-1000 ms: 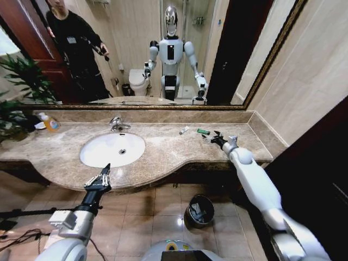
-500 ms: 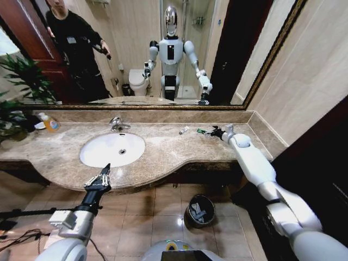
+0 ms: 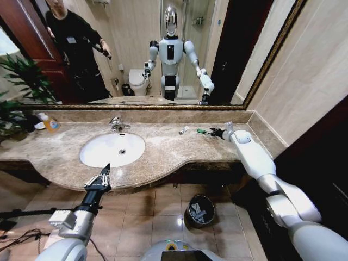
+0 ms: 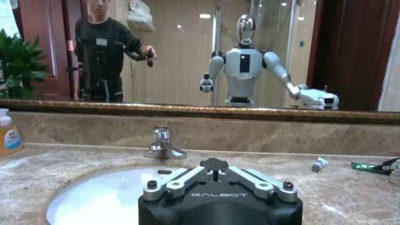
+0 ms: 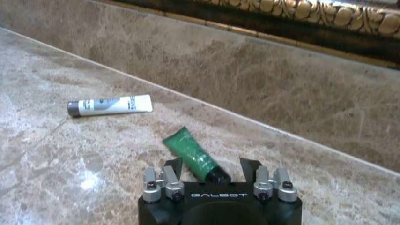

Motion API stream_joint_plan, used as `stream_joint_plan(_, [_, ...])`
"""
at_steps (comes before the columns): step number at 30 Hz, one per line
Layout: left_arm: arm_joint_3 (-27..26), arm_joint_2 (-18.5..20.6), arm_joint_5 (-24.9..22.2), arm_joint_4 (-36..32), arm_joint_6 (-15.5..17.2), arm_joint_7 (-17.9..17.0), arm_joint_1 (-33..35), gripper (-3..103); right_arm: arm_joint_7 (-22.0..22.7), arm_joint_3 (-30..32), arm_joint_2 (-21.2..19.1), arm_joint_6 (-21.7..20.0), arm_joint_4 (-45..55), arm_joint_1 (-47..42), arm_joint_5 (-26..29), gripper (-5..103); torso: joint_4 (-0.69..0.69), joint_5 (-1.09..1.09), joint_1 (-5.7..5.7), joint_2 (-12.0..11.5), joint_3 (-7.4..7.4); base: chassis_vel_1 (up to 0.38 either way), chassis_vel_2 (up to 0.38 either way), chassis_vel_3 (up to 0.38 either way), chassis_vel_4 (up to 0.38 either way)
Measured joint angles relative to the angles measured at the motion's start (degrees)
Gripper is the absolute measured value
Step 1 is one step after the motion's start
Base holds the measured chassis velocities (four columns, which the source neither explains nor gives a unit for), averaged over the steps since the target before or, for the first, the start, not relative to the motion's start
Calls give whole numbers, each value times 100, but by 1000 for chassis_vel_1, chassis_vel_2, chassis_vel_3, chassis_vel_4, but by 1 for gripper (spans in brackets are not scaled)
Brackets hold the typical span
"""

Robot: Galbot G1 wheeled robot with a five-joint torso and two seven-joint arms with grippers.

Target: Pick up the trash from the sink and place it in the trash bin.

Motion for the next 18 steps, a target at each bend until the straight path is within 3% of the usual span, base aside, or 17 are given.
stream_joint_plan(5, [0, 1, 0, 0, 0, 0, 0, 0, 1, -16, -12, -1, 24, -41, -8, 64, 0, 0, 0, 0, 0, 0, 0, 0, 0])
stream_joint_plan(8, [0, 0, 0, 0, 0, 0, 0, 0, 9, -15, -9, 0, 36, -57, -8, 57, 0, 0, 0, 0, 0, 0, 0, 0, 0])
stream_joint_plan(11, [0, 0, 0, 0, 0, 0, 0, 0, 45, -1, 9, 10, 49, -91, -4, 41, 0, 0, 0, 0, 0, 0, 0, 0, 0])
stream_joint_plan(14, [0, 0, 0, 0, 0, 0, 0, 0, 92, 8, 13, 12, 86, -136, 5, 36, 0, 0, 0, 0, 0, 0, 0, 0, 0])
stream_joint_plan(15, [0, 0, 0, 0, 0, 0, 0, 0, 113, 10, 12, 12, 108, -165, 12, 25, 0, 0, 0, 0, 0, 0, 0, 0, 0])
stream_joint_plan(18, [0, 0, 0, 0, 0, 0, 0, 0, 141, 23, 4, 13, 142, -191, 34, 20, 0, 0, 0, 0, 0, 0, 0, 0, 0])
